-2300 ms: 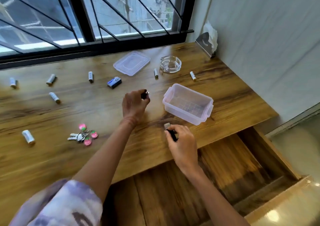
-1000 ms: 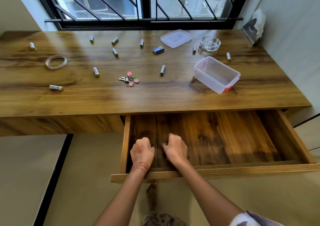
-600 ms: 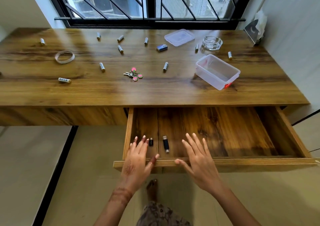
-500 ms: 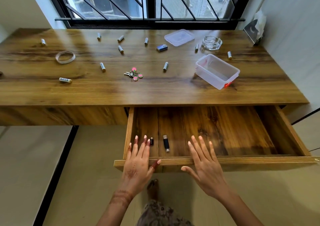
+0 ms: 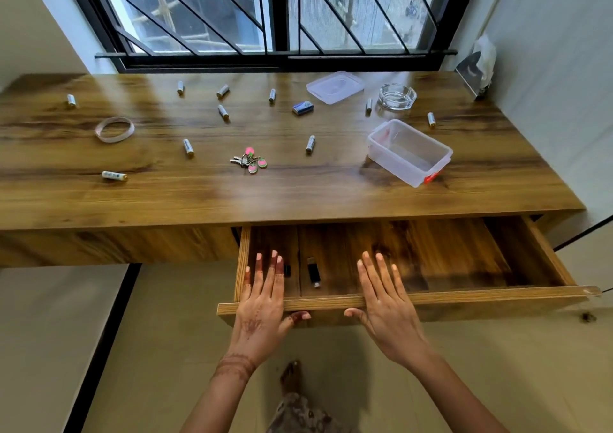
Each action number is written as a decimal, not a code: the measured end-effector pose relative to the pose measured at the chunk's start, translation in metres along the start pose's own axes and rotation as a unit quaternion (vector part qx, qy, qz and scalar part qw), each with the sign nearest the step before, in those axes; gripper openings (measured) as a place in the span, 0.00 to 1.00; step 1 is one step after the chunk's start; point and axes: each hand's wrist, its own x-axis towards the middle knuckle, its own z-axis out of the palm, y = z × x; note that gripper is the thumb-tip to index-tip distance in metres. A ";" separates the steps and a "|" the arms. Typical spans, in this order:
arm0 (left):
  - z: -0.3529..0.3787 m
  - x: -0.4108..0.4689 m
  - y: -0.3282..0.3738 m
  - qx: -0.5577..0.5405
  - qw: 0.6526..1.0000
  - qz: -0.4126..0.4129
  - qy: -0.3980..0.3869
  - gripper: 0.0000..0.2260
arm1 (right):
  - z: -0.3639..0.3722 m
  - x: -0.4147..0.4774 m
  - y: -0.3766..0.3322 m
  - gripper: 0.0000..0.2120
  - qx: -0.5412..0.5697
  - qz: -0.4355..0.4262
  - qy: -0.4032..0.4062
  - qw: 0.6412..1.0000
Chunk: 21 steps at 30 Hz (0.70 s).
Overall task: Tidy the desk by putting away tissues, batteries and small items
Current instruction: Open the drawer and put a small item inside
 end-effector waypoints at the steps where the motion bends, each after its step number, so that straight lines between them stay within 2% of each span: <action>1: 0.001 0.007 -0.002 -0.005 1.000 0.004 0.003 0.51 | 0.001 0.007 0.002 0.38 -0.002 0.001 0.002 1.000; 5: 0.001 0.038 -0.011 0.014 0.999 0.023 0.024 0.46 | 0.004 0.036 0.008 0.37 -0.016 -0.001 0.012 1.000; 12: 0.007 0.094 -0.023 0.052 0.996 0.037 0.059 0.57 | 0.006 0.089 0.020 0.38 -0.046 0.005 0.011 0.999; 15: 0.005 0.108 -0.023 0.059 0.995 0.026 0.079 0.58 | 0.009 0.108 0.023 0.39 -0.055 0.002 0.050 0.997; 18: 0.001 0.114 -0.018 0.082 0.988 0.020 0.127 0.51 | 0.015 0.115 0.020 0.39 -0.048 0.002 0.117 0.992; 21: 0.007 0.120 -0.016 0.104 0.983 0.016 0.152 0.41 | 0.023 0.119 0.018 0.33 -0.061 0.010 0.174 0.983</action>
